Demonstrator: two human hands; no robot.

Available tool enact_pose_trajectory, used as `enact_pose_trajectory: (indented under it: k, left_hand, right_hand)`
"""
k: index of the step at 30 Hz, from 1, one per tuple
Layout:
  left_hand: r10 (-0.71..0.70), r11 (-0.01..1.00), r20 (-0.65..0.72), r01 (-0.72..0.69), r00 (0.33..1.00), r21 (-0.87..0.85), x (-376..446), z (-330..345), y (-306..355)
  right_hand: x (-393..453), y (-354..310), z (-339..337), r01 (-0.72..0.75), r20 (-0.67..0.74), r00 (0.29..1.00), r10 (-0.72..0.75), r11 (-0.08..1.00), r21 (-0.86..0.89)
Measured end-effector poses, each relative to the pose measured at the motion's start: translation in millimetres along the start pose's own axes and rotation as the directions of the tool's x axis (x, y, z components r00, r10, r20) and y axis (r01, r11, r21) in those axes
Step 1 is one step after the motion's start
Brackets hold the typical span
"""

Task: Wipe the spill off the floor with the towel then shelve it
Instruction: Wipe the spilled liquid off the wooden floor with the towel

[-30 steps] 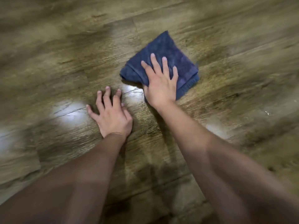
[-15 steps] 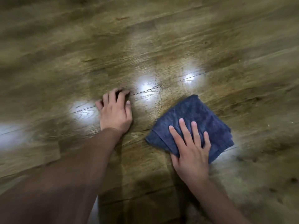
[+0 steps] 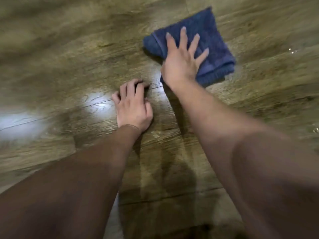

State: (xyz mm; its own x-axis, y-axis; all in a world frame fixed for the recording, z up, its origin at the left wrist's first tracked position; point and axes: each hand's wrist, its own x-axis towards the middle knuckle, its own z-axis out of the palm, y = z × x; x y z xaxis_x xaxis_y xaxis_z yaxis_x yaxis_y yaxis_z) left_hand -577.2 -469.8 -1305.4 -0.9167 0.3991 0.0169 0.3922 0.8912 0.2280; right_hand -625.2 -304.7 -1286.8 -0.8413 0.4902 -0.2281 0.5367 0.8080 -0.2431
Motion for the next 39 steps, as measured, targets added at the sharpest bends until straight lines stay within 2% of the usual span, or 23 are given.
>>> enact_pose_trajectory:
  k: [4,9,14,17,20,23,28,31,34,39]
  left_hand:
    - [0.002,1.0,-0.004,-0.002,1.0,-0.009,-0.1,-1.4,1.0]
    - [-0.003,1.0,0.036,0.003,0.999,0.001,1.5,-2.9,-0.7]
    - [-0.004,1.0,0.07,0.005,0.998,-0.01,1.6,-4.2,-2.5]
    - [-0.007,1.0,0.087,0.006,0.996,0.012,3.4,-6.2,-1.5]
    - [-0.001,1.0,0.1,-0.001,0.995,0.025,2.7,-6.9,0.0]
    - [0.003,1.0,0.097,-0.004,0.995,0.017,3.4,-6.8,-0.9]
    - [-0.002,0.999,0.117,-0.004,0.993,0.045,1.9,-6.0,0.1]
    - [0.0,0.999,0.1,-0.005,0.995,0.043,0.8,-5.0,0.2]
    - [0.002,0.999,0.087,-0.006,0.996,0.04,1.4,-5.8,1.4]
    - [0.014,0.999,0.062,-0.016,0.998,0.03,1.4,-3.8,0.9]
  right_hand:
    - [-2.4,6.0,-5.2,0.1,0.01,0.995,-0.1,0.995,-0.008]
    - [-100.1,52.5,7.0,0.333,0.0,0.942,-0.335,0.938,-0.092]
    - [-208.9,109.9,20.3,0.407,0.068,0.913,-0.402,0.888,-0.214]
    - [-223.2,120.1,18.9,0.435,0.112,0.9,-0.421,0.869,-0.236]
    - [-202.9,101.7,15.0,0.411,0.103,0.911,-0.399,0.887,-0.21]
    - [-159.1,75.7,11.3,0.322,0.065,0.947,-0.315,0.931,-0.17]
    - [-28.3,31.9,-5.4,0.135,-0.006,0.991,-0.136,0.987,-0.088]
    - [23.9,23.1,-14.5,0.103,-0.003,0.995,-0.104,0.991,-0.079]
    - [13.3,28.4,-13.3,0.141,-0.05,0.988,-0.147,0.985,-0.097]
    - [-78.1,53.8,4.2,0.187,-0.116,0.973,-0.198,0.977,-0.099]
